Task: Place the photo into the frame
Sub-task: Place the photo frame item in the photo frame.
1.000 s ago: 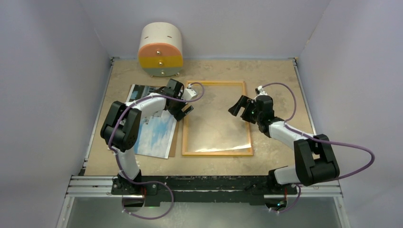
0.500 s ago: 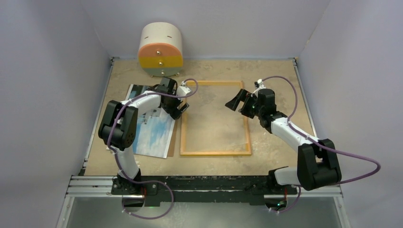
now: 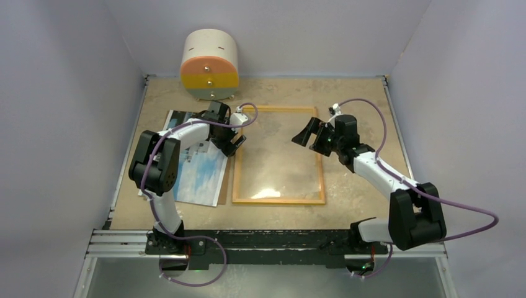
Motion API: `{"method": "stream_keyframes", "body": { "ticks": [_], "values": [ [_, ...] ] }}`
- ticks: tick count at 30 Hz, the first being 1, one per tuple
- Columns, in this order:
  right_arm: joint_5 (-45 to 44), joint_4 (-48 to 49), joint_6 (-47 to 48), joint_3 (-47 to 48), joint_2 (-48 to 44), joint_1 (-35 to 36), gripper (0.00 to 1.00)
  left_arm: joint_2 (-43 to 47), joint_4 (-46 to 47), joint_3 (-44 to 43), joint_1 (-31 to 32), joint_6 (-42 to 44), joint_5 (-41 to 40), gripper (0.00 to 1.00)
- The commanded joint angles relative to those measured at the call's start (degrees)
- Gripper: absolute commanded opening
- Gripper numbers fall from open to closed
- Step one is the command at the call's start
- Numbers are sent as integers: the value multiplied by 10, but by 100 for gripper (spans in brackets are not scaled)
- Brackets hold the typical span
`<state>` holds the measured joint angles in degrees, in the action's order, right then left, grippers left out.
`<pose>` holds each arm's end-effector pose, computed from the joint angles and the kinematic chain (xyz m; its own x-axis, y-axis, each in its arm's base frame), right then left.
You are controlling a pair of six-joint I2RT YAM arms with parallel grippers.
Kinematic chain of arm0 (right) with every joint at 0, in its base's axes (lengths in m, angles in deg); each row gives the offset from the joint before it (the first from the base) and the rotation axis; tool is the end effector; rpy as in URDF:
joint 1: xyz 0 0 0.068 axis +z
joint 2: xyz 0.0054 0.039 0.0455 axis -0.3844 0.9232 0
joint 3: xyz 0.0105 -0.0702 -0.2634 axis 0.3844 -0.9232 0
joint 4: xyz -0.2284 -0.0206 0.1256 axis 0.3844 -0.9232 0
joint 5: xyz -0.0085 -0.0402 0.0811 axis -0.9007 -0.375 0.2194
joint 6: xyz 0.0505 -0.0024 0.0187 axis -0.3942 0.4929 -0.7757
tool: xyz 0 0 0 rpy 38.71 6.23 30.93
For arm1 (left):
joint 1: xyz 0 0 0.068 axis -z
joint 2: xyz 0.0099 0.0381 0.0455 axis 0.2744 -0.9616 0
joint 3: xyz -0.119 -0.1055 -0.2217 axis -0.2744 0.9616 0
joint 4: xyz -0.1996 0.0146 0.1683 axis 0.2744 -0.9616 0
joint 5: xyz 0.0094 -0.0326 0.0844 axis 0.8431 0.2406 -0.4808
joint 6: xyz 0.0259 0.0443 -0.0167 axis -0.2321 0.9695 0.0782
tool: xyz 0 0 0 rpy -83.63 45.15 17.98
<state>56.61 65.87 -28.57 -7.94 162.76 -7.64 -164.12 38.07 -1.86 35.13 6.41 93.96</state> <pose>0.2772 0.0862 0.2319 -0.6780 0.4337 -0.5934 -0.1284 0.7250 0.6767 0.3544 -0.1294 0.1657 -0.6219 0.6235 -0.4738 0.6889 0.7233 0.0476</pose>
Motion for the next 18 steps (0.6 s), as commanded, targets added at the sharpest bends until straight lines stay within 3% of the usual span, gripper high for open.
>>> {"method": "stream_keyframes", "body": {
  "ticks": [1,18],
  "values": [
    [14,-42,8,49,-13,6,99,-5,4,-12,-1,-10,10,87],
    [-136,-145,74,91,46,29,99,-3,7,-6,-1,-7,6,87]
  ]
}}
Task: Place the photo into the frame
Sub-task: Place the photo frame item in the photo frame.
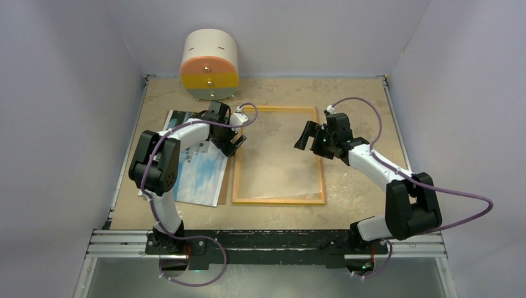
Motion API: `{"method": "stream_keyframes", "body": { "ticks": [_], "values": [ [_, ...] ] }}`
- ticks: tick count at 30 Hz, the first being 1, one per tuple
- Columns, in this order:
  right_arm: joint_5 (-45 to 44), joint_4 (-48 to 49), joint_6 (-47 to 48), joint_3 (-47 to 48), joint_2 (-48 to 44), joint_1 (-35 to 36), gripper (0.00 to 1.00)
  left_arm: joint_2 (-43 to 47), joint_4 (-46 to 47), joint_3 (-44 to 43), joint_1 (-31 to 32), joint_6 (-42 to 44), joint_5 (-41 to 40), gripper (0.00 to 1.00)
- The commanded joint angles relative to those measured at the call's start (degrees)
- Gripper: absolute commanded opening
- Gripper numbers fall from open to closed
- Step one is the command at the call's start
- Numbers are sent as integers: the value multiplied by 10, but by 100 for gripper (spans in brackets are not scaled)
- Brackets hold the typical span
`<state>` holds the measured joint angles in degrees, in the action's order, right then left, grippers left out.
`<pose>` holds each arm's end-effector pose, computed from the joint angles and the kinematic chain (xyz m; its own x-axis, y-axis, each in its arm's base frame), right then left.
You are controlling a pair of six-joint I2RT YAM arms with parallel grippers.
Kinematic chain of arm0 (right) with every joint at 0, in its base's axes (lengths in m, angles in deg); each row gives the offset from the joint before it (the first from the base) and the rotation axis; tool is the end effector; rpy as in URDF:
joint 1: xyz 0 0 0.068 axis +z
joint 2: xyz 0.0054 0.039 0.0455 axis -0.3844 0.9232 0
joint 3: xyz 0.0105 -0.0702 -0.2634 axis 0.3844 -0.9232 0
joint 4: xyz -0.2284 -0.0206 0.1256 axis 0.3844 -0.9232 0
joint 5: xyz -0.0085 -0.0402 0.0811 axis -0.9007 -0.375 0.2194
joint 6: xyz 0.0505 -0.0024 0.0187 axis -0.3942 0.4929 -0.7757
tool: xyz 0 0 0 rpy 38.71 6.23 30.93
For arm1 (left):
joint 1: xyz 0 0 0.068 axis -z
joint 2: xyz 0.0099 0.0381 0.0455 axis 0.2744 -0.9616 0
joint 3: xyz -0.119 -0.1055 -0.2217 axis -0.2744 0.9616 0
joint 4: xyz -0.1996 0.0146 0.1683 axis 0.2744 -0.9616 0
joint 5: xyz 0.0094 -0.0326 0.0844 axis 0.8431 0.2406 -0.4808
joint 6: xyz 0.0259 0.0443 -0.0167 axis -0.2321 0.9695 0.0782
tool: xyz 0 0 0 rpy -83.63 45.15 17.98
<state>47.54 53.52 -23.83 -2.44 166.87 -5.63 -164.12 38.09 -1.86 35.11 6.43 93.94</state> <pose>0.2857 0.0938 0.2233 -0.7281 0.3571 -0.5852 -0.0122 0.8467 0.5319 0.3544 -0.1292 0.1657 -0.6217 0.6235 -0.4740 0.6888 0.7234 0.0482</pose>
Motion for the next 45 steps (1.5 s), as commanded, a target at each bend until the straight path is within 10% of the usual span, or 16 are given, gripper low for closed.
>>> {"method": "stream_keyframes", "body": {
  "ticks": [1,45],
  "values": [
    [-52,-25,29,37,9,11,99,-3,6,-7,-1,-6,5,87],
    [-121,-16,32,17,88,45,99,-2,10,-6,5,-3,-11,90]
  ]
}}
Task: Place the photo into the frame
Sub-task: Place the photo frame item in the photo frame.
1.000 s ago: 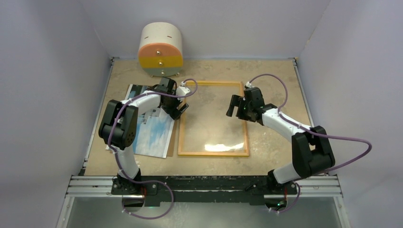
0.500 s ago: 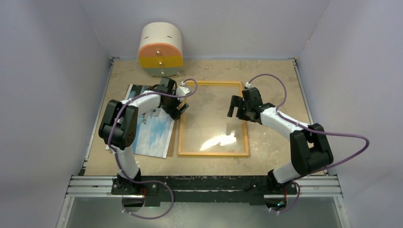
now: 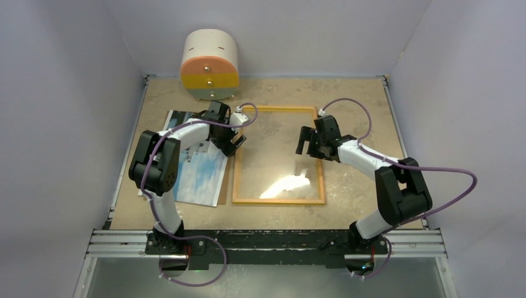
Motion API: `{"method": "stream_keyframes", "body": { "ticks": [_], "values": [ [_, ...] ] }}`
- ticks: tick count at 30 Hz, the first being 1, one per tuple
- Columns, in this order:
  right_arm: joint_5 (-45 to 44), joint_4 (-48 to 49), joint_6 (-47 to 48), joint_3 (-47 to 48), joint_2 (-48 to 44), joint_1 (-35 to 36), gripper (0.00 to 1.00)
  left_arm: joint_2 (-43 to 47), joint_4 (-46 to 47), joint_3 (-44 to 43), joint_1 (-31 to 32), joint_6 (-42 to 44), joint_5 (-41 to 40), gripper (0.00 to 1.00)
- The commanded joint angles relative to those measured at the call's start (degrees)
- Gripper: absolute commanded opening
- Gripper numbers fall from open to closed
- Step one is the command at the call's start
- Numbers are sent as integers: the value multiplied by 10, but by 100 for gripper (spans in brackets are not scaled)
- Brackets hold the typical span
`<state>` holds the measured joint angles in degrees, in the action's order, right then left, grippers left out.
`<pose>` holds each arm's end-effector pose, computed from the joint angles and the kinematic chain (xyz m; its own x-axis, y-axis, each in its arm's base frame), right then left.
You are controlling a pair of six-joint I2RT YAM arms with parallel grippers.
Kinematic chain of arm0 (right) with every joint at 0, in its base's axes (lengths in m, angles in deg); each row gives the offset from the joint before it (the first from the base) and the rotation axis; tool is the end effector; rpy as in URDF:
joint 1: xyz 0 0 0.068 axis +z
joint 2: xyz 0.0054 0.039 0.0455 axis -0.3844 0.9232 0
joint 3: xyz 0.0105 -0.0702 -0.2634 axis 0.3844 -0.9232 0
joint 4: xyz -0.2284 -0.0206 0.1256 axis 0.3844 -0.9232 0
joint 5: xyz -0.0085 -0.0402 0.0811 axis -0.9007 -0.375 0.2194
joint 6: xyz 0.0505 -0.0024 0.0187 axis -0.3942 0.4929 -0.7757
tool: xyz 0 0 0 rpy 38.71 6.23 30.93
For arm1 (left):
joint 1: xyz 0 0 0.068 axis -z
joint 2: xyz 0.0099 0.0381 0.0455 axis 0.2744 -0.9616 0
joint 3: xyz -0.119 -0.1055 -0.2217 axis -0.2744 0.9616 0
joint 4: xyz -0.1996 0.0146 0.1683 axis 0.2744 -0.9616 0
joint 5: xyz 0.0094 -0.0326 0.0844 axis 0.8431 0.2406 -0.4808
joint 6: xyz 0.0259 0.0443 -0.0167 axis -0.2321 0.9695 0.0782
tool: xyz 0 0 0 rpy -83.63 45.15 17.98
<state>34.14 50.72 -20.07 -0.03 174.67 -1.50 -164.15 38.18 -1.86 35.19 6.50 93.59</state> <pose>0.2968 0.1124 0.1929 -0.7488 0.2542 -0.6121 0.0654 0.9473 0.3135 0.3545 -0.1296 0.1655 -0.6204 0.6258 -0.4726 0.6884 0.7233 0.0541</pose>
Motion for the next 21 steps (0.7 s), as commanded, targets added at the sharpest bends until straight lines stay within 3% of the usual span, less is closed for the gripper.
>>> {"method": "stream_keyframes", "body": {
  "ticks": [1,21],
  "values": [
    [15,14,-6,-7,12,3,99,-2,10,-6,5,-4,-7,90],
    [120,80,-54,-40,25,3,99,-20,15,-13,29,-7,-10,90]
  ]
}}
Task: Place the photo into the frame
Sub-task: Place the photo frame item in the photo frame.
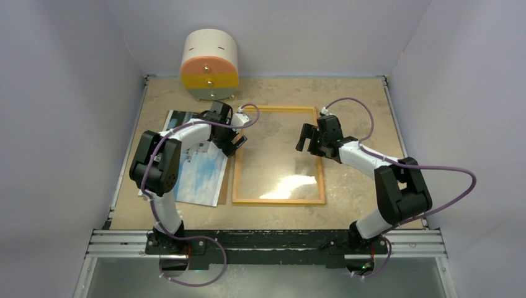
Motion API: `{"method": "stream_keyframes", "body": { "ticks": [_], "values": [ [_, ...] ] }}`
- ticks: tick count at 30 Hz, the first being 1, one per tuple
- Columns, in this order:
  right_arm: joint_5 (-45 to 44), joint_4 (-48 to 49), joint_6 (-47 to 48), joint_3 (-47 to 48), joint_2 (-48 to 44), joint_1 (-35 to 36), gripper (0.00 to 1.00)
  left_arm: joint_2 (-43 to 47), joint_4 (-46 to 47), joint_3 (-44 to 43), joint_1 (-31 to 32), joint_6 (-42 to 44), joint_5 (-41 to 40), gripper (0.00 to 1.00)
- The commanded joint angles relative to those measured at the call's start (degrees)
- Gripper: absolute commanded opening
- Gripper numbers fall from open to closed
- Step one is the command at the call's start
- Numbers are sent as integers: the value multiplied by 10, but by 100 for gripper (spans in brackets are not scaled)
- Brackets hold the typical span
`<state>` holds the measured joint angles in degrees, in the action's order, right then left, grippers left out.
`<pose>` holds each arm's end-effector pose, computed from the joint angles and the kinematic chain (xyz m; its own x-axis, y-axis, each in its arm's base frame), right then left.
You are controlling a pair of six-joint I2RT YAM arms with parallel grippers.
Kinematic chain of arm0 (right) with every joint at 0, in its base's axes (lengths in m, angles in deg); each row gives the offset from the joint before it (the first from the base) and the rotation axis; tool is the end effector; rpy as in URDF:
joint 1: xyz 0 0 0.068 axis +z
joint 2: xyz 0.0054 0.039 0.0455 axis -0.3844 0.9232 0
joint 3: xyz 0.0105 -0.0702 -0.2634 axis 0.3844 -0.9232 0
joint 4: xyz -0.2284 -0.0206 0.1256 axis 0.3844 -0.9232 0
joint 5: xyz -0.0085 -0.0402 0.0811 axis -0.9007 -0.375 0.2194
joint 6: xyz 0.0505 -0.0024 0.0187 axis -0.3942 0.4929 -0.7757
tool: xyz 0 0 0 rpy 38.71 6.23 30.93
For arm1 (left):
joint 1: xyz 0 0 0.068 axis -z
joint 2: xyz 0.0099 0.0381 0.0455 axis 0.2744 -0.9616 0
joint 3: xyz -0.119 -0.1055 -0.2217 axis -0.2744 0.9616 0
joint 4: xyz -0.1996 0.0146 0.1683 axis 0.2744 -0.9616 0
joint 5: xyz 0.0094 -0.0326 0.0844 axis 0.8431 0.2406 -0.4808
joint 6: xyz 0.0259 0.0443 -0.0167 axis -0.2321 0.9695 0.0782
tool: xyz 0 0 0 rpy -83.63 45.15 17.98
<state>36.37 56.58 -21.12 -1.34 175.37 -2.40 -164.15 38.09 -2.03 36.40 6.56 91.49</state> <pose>0.3024 0.1106 0.1902 -0.7179 0.2933 -0.6313 0.0493 0.9261 0.3741 0.3526 -0.1360 0.1661 -0.6112 0.6434 -0.4610 0.6913 0.7176 0.0849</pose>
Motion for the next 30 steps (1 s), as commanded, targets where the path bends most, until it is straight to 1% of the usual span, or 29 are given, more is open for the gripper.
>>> {"method": "stream_keyframes", "body": {
  "ticks": [1,12,16,22,26,30],
  "values": [
    [103,22,-47,-28,19,12,99,-20,16,-11,18,-8,11,90],
    [133,56,-57,-46,33,12,99,-20,17,-11,21,-5,9,90],
    [167,73,-76,-67,30,12,98,-21,17,-10,21,-4,7,90],
    [231,126,-106,-93,21,6,98,-24,19,-11,25,-3,5,90],
    [271,165,-127,-118,17,-18,97,-24,19,-12,27,-2,2,90],
    [309,198,-148,-142,-14,-40,96,-25,19,-12,28,1,0,90]
  ]
}}
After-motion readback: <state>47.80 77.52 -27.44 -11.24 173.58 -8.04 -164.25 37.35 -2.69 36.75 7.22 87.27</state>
